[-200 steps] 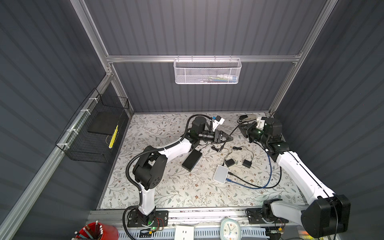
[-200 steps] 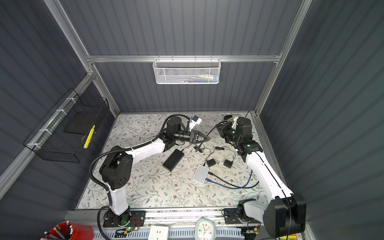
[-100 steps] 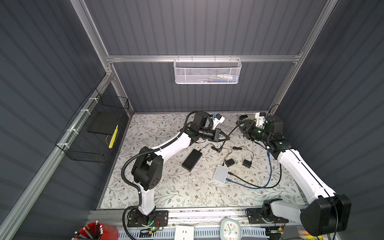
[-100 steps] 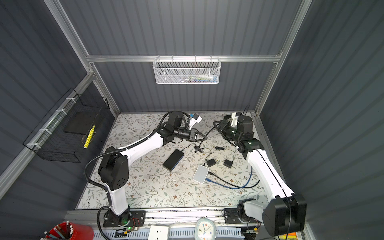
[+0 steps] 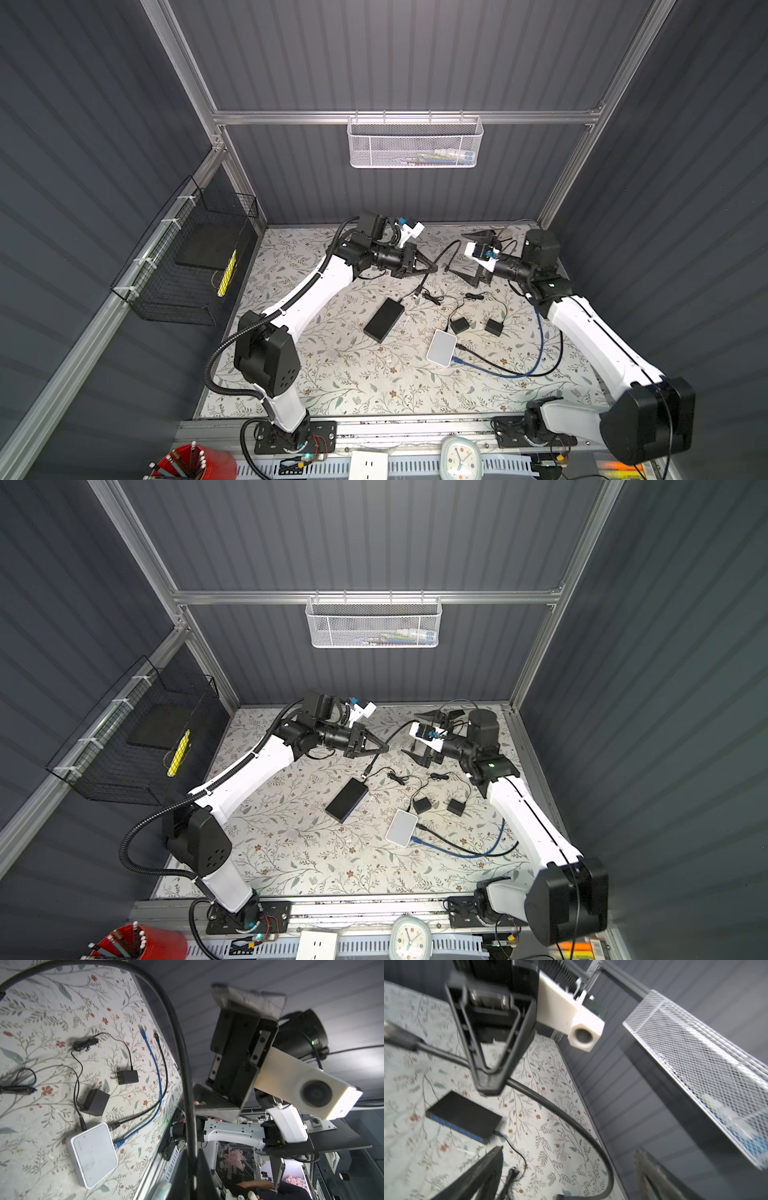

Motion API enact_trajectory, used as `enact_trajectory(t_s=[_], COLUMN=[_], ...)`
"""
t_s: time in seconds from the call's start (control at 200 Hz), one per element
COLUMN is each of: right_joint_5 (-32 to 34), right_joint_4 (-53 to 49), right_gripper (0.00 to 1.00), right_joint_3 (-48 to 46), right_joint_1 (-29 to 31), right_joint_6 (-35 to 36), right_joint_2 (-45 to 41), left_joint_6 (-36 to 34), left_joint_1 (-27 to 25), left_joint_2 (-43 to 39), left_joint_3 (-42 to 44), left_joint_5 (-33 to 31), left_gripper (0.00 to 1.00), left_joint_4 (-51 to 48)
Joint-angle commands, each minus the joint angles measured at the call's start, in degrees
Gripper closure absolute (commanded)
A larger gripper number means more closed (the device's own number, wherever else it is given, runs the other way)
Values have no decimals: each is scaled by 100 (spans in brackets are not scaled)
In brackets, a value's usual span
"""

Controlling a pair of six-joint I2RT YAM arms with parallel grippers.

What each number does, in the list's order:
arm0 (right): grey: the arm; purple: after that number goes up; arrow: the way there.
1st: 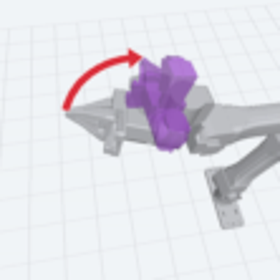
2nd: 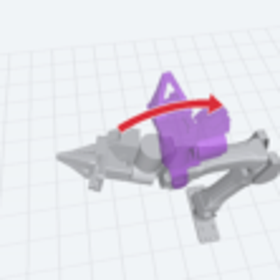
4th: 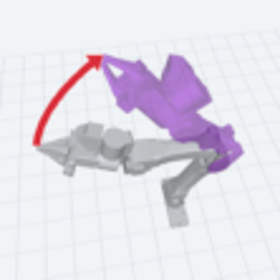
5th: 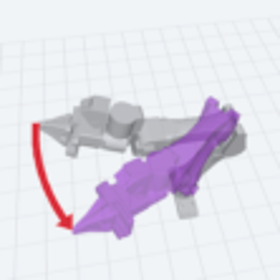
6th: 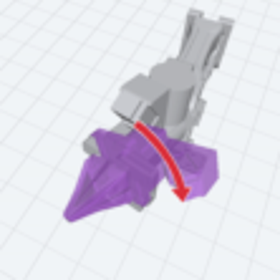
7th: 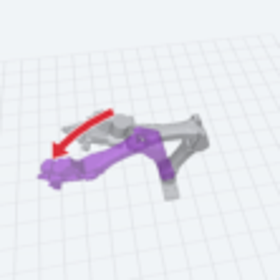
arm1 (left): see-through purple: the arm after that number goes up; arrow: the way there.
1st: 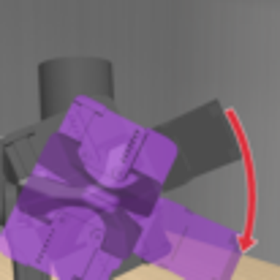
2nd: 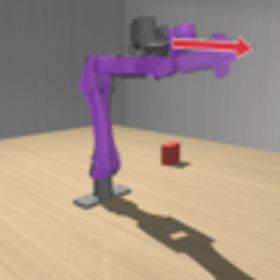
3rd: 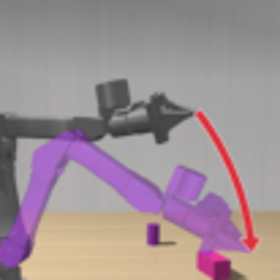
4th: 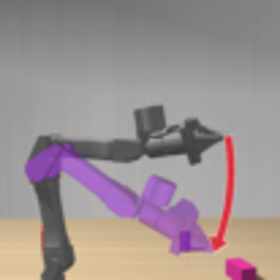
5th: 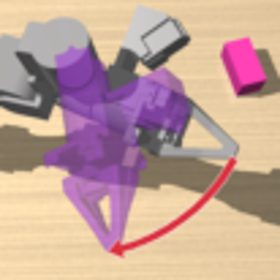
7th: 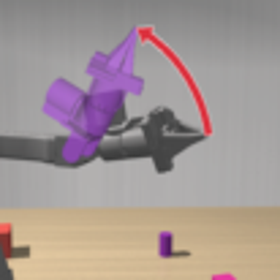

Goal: Insert the plug into the switch port

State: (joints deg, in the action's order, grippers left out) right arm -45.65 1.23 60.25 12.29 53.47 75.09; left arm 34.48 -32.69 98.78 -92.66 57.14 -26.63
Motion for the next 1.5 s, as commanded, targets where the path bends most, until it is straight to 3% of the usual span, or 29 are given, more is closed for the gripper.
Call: enact_trajectory(t_s=[0.0, 0.15, 0.25, 0.295, 0.34, 0.5, 0.575, 0.655, 0.735, 0.9, 1.01, 1.121, 1.216, 1.281, 1.401, 1.496], right_joint_5=[128, 535, 542, 541, 525, 488, 554, 695, 120, -537, -287, 25, 34, 41, 10, -19], right_joint_4=[-662, -892, -1141, -1267, -1290, -1565, -2106, -3130, -4466, -6329, -6684, -6525, -6522, -6619, -6741, -6808], right_gripper=[7, 20, 40, 64, 100, 100, 100, 100, 100, 100, 100, 100, 100, 100, 100, 100], right_joint_3=[585, 932, 1095, 1151, 1173, 1072, 1277, 1879, 2573, 3302, 3247, 2964, 2961, 3061, 3262, 3333], right_joint_1=[235, 557, 675, 699, 713, 765, 755, 691, 437, 190, 276, 350, 449, 570, 731, 798], right_joint_6=[1784, 2072, 2112, 2073, 1910, 1967, 1850, 1254, 952, 575, 313, 70, 106, 185, 242, 301], right_joint_2=[320, 738, 793, 784, 758, 637, 602, 740, 1113, 1981, 2318, 2324, 2397, 2518, 2735, 2791], left_joint_6=[-408, -461, -536, -539, -505, -294, -440, -944, -2071, -5560, -7105, -8264, -8825, -9022, -9067, -8998], left_joint_1=[17, 21, 33, 60, 90, 216, 409, 774, 960, 948, 940, 940, 889, 620, 291, 215], left_joint_2=[-123, -105, -88, -83, -59, -6, -199, -779, -1725, -3223, -3805, -4027, -3865, -3645, -3078, -2529], left_joint_3=[-185, -156, -155, -147, -138, -207, -478, -590, -55, 1778, 2381, 2343, 2162, 2130, 1950, 1654], left_joint_5=[179, 143, 91, 38, 0, -438, -1116, -1940, -3124, -3661, -4074, -3880, -3238, -3271, -3109, -2875], left_gripper=[100, 100, 100, 100, 100, 98, 55, 24, 1, 0, 0, 0, 0, 0, 0, 7], left_joint_4=[-747, -844, -955, -982, -986, -948, -1175, -1056, -468, 446, 499, 7, -559, -633, -494, -593])
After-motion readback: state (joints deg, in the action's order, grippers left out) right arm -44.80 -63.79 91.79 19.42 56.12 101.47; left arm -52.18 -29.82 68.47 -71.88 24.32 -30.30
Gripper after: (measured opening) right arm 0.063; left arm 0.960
